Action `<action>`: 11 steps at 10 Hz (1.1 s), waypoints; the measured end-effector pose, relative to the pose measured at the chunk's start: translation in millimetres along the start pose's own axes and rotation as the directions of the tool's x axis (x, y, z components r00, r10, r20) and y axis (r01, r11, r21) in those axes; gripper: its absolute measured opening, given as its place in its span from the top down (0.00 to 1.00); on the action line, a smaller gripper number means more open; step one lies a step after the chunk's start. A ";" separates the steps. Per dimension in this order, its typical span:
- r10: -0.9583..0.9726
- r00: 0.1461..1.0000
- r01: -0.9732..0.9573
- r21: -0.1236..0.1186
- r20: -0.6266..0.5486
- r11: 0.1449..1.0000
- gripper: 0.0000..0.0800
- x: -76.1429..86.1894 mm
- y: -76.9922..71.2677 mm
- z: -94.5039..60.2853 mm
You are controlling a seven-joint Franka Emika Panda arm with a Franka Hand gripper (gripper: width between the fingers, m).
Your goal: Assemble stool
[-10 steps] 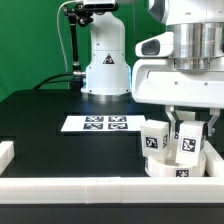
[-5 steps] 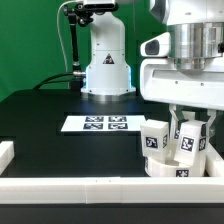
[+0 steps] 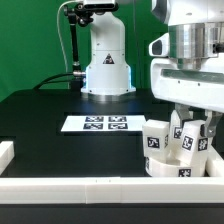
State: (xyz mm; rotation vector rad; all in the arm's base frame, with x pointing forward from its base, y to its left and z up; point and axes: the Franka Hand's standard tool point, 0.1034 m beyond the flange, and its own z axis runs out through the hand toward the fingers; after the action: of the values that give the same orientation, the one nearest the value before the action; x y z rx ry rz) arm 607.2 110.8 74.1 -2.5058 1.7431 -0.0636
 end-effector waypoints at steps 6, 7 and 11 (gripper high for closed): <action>0.453 0.891 -0.453 0.018 0.008 0.891 0.57 -13.0 -2.2 0.3; 0.526 0.850 -0.526 0.017 0.018 0.850 0.57 -14.0 -2.5 0.4; 0.670 0.741 -0.671 0.006 0.045 0.742 0.57 -17.1 -2.9 1.0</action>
Offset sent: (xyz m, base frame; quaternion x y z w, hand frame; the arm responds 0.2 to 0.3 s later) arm -0.0054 -0.0037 0.0056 0.0047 0.0378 0.2365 0.9709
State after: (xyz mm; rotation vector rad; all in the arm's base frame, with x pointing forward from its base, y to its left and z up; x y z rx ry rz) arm 604.0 127.9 73.7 -1.6866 2.4857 0.0202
